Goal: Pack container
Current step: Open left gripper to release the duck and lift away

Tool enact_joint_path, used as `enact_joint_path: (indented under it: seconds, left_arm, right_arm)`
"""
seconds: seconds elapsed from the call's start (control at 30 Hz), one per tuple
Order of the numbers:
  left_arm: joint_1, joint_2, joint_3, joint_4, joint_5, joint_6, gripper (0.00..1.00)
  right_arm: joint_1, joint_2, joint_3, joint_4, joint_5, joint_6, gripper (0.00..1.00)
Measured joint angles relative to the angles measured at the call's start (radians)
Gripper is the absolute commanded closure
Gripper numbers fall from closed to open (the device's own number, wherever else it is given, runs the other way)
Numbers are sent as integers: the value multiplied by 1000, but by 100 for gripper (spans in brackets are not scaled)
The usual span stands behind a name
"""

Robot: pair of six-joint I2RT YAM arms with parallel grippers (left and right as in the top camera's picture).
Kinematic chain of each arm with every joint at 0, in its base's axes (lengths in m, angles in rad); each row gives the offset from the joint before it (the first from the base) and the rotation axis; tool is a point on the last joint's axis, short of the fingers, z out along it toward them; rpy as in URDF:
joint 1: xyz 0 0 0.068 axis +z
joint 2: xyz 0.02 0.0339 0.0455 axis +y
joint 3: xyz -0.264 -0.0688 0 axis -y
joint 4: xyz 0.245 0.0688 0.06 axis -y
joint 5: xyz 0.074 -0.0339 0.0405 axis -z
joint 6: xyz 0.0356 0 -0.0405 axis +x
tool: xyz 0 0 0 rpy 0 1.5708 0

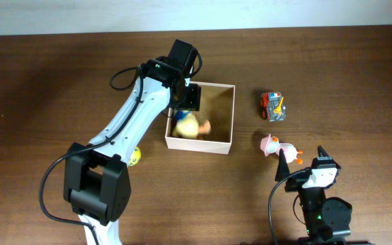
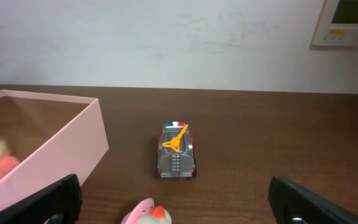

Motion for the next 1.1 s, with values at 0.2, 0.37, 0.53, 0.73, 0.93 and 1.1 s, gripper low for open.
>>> enact_joint_path:
  seconds: [0.2, 0.37, 0.53, 0.73, 0.93, 1.1]
  left_arm:
    - [0, 0, 0, 0, -21, 0, 59]
    - [0, 0, 0, 1, -11, -4, 98]
    - [0, 0, 0, 1, 20, 3, 92]
    - [0, 0, 0, -7, 38, 4, 61]
    - [0, 0, 0, -18, 41, 3, 61]
    - [0, 13, 0, -18, 41, 3, 61]
  right_arm:
    - [0, 0, 0, 0, 0, 0, 1]
    - [0, 0, 0, 0, 0, 0, 1]
    - [0, 0, 0, 0, 0, -1, 1]
    - [0, 0, 0, 0, 0, 0, 1]
    - [0, 0, 0, 0, 0, 0, 1]
    - [0, 0, 0, 0, 0, 0, 2]
